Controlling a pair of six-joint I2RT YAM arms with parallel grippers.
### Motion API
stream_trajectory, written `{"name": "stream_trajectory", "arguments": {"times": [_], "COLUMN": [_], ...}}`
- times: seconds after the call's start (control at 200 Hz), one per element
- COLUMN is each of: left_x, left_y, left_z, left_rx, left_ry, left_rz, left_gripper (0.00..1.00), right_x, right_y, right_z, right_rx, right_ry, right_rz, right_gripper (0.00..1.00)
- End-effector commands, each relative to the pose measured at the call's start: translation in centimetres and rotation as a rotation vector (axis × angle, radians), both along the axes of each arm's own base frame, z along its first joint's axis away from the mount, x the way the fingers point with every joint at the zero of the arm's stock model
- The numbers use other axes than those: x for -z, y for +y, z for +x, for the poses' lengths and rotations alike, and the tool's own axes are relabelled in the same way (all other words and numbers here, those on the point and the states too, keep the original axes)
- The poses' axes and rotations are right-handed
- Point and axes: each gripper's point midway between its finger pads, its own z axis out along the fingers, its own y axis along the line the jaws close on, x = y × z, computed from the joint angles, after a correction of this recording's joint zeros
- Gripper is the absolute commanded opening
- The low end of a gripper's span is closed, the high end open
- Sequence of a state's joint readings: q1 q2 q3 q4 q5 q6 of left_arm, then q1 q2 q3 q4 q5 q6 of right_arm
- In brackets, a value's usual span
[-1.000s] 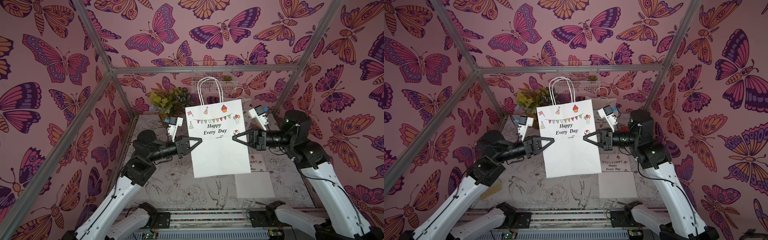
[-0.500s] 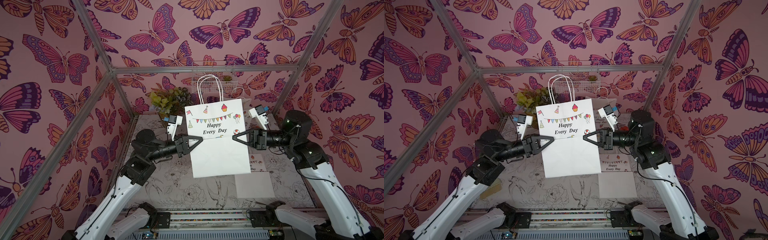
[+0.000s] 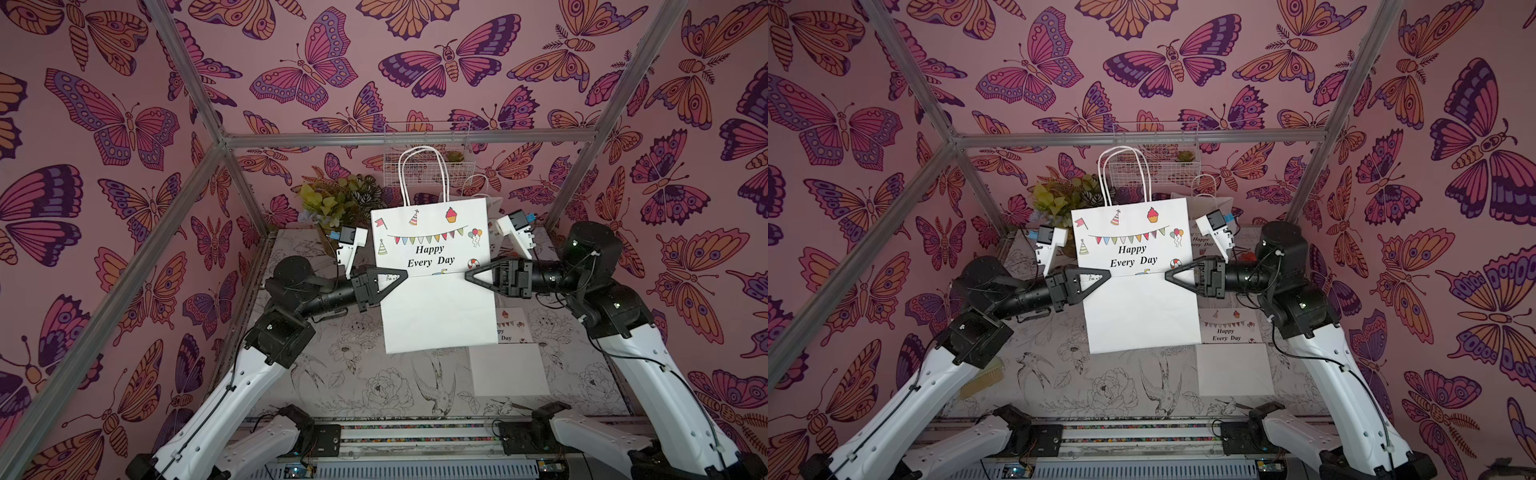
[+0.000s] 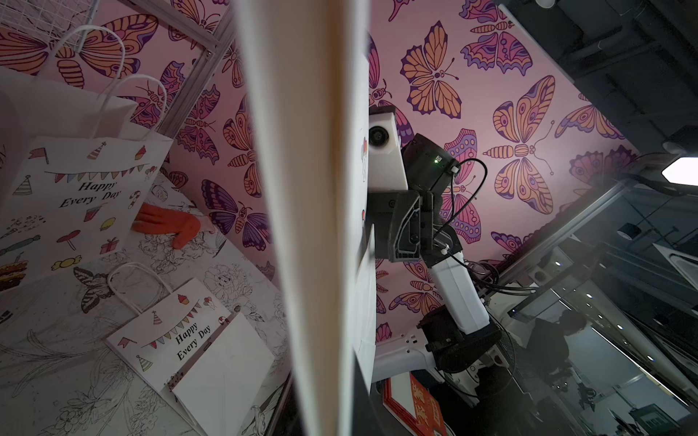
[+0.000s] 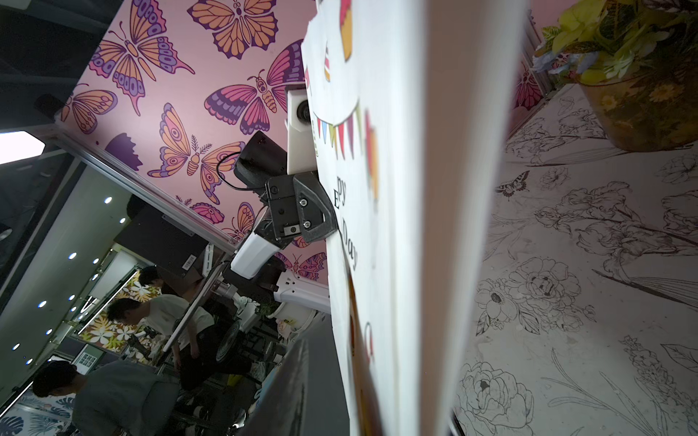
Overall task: Put away the paper bag
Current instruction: Press the paper bag.
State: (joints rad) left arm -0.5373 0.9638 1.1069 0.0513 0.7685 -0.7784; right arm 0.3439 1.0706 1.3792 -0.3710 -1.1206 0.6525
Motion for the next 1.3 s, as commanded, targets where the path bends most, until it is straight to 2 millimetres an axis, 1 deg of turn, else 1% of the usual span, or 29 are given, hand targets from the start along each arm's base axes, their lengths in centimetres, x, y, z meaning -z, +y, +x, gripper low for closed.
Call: {"name": "stream_trajectory", "arguments": {"times": [0.0, 0.085, 0.19, 0.41, 0.441, 0.466, 0.471, 0.476, 0.506, 0.541, 0.581, 0.611, 0.661, 0.726, 0.921, 0.961, 1.021, 1.061, 1.096, 1.146, 1.171, 1.186, 1.221, 1.256, 1.287, 1.297], "left_x": [-1.1, -0.9, -0.8, -0.8, -0.8, -0.7, -0.7, -0.7, -0.7, -0.6, -0.5, -0.4, -0.3, -0.1, 0.2, 0.3, 0.4, 0.6, 0.8, 0.9, 1.0, 1.0, 1.2, 1.3, 1.3, 1.3], "left_y": [0.2, 0.3, 0.4, 0.2, 0.2, 0.1, 0.1, 0.1, 0.1, 0.0, 0.0, 0.0, 0.0, -0.1, -0.2, -0.3, -0.4, -0.4, -0.5, -0.5, -0.5, -0.5, -0.5, -0.5, -0.5, -0.5], "left_z": [-1.0, -1.1, -1.2, -1.4, -1.3, -1.4, -1.4, -1.3, -1.4, -1.4, -1.4, -1.4, -1.5, -1.5, -1.7, -1.8, -1.7, -1.7, -1.6, -1.6, -1.6, -1.6, -1.7, -1.6, -1.7, -1.6], "left_rx": [0.021, 0.016, 0.018, 0.037, 0.039, 0.042, 0.043, 0.043, 0.046, 0.048, 0.052, 0.054, 0.056, 0.063, 0.084, 0.087, 0.092, 0.094, 0.097, 0.1, 0.1, 0.1, 0.101, 0.1, 0.099, 0.098], "left_ry": [-0.042, -0.039, -0.036, -0.034, -0.033, -0.032, -0.031, -0.031, -0.03, -0.029, -0.027, -0.027, -0.026, -0.023, -0.014, -0.013, -0.009, -0.003, 0.0, 0.005, 0.005, 0.005, 0.009, 0.01, 0.009, 0.01], "left_rz": [-0.022, -0.017, -0.013, -0.007, -0.005, -0.004, -0.005, -0.004, -0.003, -0.002, 0.002, 0.006, 0.013, 0.022, 0.037, 0.039, 0.043, 0.047, 0.05, 0.054, 0.056, 0.057, 0.062, 0.066, 0.07, 0.071], "left_gripper": [0.0, 0.0, 0.0, 0.0, 0.0, 0.0, 0.0, 0.0, 0.0, 0.0, 0.0, 0.0, 0.0, 0.0, 0.0, 0.0, 0.0, 0.0, 0.0, 0.0, 0.0, 0.0, 0.0, 0.0, 0.0, 0.0], "right_x": [-1.4, -1.5, -1.5, -1.2, -1.3, -1.4, -1.4, -1.5, -1.6, -1.9, -2.1, -2.2, -2.2, -2.1, -1.6, -1.6, -1.8, -2.0, -2.1, -2.2, -2.2, -2.3, -2.4, -2.3, -2.4, -2.4], "right_y": [-0.3, -0.4, -0.4, -0.5, -0.6, -0.6, -0.6, -0.7, -0.8, -1.0, -1.1, -1.2, -1.2, -1.2, -1.2, -1.2, -1.2, -1.2, -1.3, -1.4, -1.4, -1.5, -1.6, -1.7, -1.7, -1.8], "right_z": [-0.6, -0.4, -0.2, -0.4, -0.4, -0.3, -0.3, -0.3, -0.1, 0.0, 0.1, 0.2, 0.4, 0.5, 0.4, 0.5, 0.7, 0.9, 1.2, 1.6, 1.8, 2.0, 2.2, 2.6, 2.8, 2.9], "right_rx": [-0.018, -0.02, -0.018, -0.034, -0.036, -0.037, -0.037, -0.035, -0.031, -0.025, -0.019, -0.018, -0.018, -0.018, -0.018, -0.015, -0.013, -0.007, -0.001, 0.012, 0.019, 0.024, 0.034, 0.044, 0.052, 0.054], "right_ry": [-0.057, -0.057, -0.057, -0.049, -0.048, -0.05, -0.05, -0.052, -0.052, -0.057, -0.062, -0.064, -0.063, -0.062, -0.054, -0.055, -0.06, -0.064, -0.067, -0.072, -0.072, -0.075, -0.078, -0.076, -0.076, -0.077], "right_rz": [0.003, 0.004, 0.004, -0.004, -0.003, -0.002, -0.002, -0.001, 0.0, 0.002, 0.003, 0.005, 0.004, 0.003, -0.001, -0.001, 0.0, 0.0, -0.001, -0.001, -0.002, -0.002, -0.002, -0.003, -0.003, -0.003], "right_gripper": [0.33, 0.15, 0.0, 0.0, 0.06, 0.13, 0.13, 0.16, 0.24, 0.28, 0.26, 0.21, 0.1, 0.0, 0.0, 0.07, 0.3, 0.41, 0.45, 0.45, 0.42, 0.37, 0.21, 0.08, 0.0, 0.0]}}
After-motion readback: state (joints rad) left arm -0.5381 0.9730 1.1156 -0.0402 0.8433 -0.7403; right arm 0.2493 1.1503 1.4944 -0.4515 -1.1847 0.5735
